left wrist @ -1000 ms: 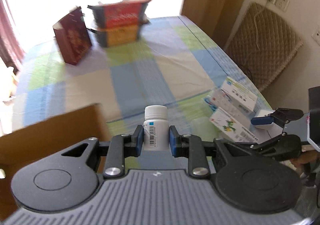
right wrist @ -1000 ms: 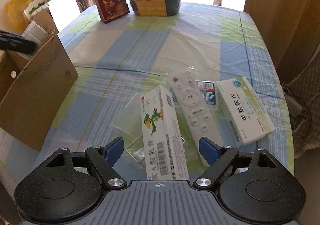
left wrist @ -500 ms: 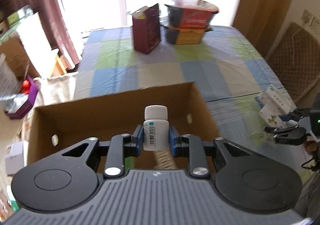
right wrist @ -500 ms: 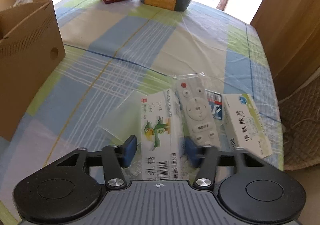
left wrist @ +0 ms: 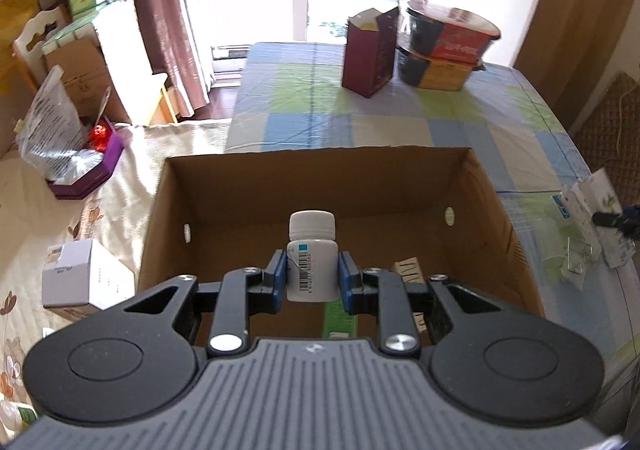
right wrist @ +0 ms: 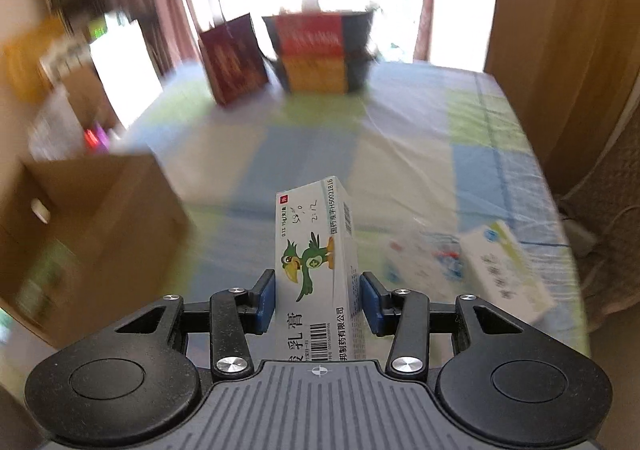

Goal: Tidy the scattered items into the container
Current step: 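Carry the pill bottle with the left tool while the right tool carries the medicine box into the box, then release the medicine box from the right tool while the left tool lowers the pill bottle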

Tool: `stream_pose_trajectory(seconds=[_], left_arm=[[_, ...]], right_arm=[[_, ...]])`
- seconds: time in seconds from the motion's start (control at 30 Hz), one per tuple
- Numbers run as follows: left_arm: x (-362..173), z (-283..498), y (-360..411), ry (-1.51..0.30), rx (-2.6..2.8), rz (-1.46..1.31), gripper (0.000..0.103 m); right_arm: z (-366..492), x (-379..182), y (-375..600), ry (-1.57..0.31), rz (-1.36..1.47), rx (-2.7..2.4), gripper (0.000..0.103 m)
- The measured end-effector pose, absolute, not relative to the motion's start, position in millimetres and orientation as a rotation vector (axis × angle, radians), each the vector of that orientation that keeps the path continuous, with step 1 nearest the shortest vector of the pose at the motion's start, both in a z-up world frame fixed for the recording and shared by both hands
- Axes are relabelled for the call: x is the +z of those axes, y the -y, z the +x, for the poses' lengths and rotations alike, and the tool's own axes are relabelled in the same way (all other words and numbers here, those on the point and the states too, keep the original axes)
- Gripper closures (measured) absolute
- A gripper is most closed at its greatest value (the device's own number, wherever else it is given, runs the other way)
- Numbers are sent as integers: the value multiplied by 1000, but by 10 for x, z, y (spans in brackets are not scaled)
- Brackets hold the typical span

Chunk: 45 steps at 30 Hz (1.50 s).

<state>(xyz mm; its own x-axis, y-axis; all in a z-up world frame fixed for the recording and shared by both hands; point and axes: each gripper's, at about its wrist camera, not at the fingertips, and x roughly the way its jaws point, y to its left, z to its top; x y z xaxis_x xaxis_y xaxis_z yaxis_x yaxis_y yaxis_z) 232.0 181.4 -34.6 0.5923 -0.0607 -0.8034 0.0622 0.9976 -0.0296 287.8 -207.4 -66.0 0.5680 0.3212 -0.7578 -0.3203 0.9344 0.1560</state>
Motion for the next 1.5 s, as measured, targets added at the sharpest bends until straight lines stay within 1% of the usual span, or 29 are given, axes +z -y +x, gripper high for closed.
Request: stream_pose_trajectory(seconds=[0.13, 0.27, 0.53, 0.73, 1.07, 1.5], left_arm=[[-329, 2252, -1962, -929, -58, -13, 81], [-341, 2225, -2103, -932, -50, -30, 81], [-398, 2273, -2249, -950, -62, -23, 81], [-489, 2369, -2288, -975, -80, -5, 81], [-637, 2461, -2312, -1008, -96, 39, 81], [-979, 2660, -2296, -1111, -140, 38, 81]], right_arm=[[2829, -380, 1724, -868, 108, 476, 56], [2822, -271, 1267, -882, 173, 564, 56], [2843, -461, 374, -972, 208, 631, 56], [2809, -711, -76, -1024, 202, 607, 56], [2801, -954, -291, -1056, 226, 489, 56], [2798, -1253, -437, -1139, 234, 349, 56]])
